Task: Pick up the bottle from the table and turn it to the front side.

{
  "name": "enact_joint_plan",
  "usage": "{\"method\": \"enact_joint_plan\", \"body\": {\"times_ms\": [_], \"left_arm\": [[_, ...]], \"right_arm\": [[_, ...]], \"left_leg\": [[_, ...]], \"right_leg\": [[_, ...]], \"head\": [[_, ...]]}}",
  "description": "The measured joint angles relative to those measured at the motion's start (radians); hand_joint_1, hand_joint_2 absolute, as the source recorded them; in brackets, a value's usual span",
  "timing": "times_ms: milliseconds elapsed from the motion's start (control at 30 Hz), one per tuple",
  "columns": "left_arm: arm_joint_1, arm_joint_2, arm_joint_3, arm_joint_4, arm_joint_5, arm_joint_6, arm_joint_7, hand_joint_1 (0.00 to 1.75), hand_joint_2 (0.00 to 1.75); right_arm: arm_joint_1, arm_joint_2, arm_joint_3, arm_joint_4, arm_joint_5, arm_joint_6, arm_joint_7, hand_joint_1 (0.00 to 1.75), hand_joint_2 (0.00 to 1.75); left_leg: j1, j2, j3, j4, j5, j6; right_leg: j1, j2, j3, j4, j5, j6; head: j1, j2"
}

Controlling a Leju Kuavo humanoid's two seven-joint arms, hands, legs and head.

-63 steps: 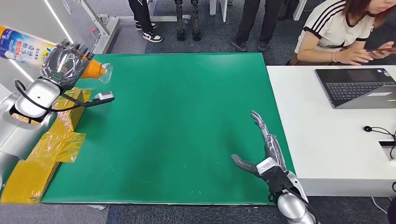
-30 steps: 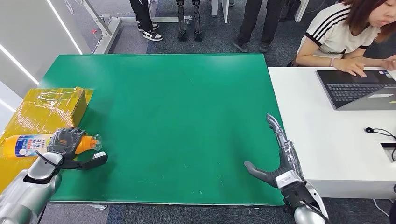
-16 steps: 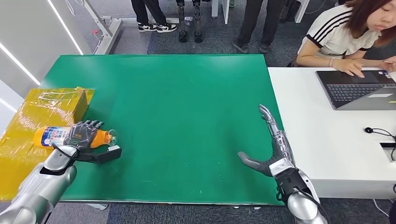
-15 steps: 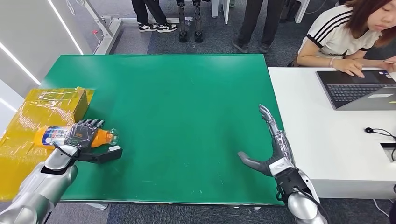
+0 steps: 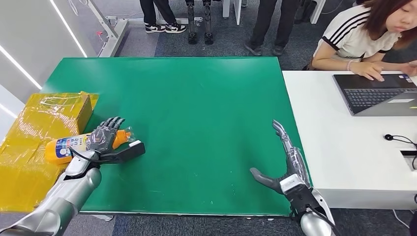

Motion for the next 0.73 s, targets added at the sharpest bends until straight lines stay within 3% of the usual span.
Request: {"method": "enact_joint_plan", "body": {"times_ms": [100,233,367,500,733], "left_arm": [[0.005,-0.030,0.026,0.000,0.082,0.013,-0.031,0.00,1.75],[0.032,-0.101,0.124,-0.038,0.380,0.075,-0.192,0.00,1.75],[0.090,-0.171,0.198,-0.160,0.541,0.165,-0.303,0.00,1.75],[0.150,-0.224,0.255,-0.320,0.470,0.245,-0.342,0.00,1.75],[0.248,-0.287,0.309,-0.591,0.304,0.252,-0.347,0.00,1.75]], "right_arm": [[0.016,0.001,-0.001,-0.005,0.006,-0.002,0.001,0.00,1.75],[0.033,0.013,-0.003,-0.006,0.022,-0.003,0.004,0.00,1.75],[0.034,0.033,-0.003,0.001,0.025,-0.001,0.004,0.00,1.75],[0.017,0.055,-0.002,0.028,0.022,0.003,0.002,0.00,1.75],[-0.013,0.080,0.002,0.080,-0.005,0.025,-0.007,0.00,1.75]], "left_leg": [[0.000,0.000,0.000,0.000,0.000,0.000],[0.000,0.000,-0.001,0.000,0.000,0.000],[0.000,0.003,-0.001,0.000,-0.001,0.000],[0.000,0.003,-0.001,0.000,-0.002,0.000],[0.000,0.003,-0.001,0.000,-0.002,0.000]], "right_leg": [[0.000,0.000,-0.001,0.000,0.000,0.000],[0.000,0.000,-0.001,0.000,0.000,0.000],[0.000,0.003,-0.002,0.000,0.000,0.000],[0.000,0.003,-0.002,0.000,0.000,0.000],[0.000,0.003,-0.002,0.000,0.000,0.000]], "head": [[0.000,0.000],[0.000,0.000],[0.000,0.000],[0.000,0.000],[0.000,0.000]]}}
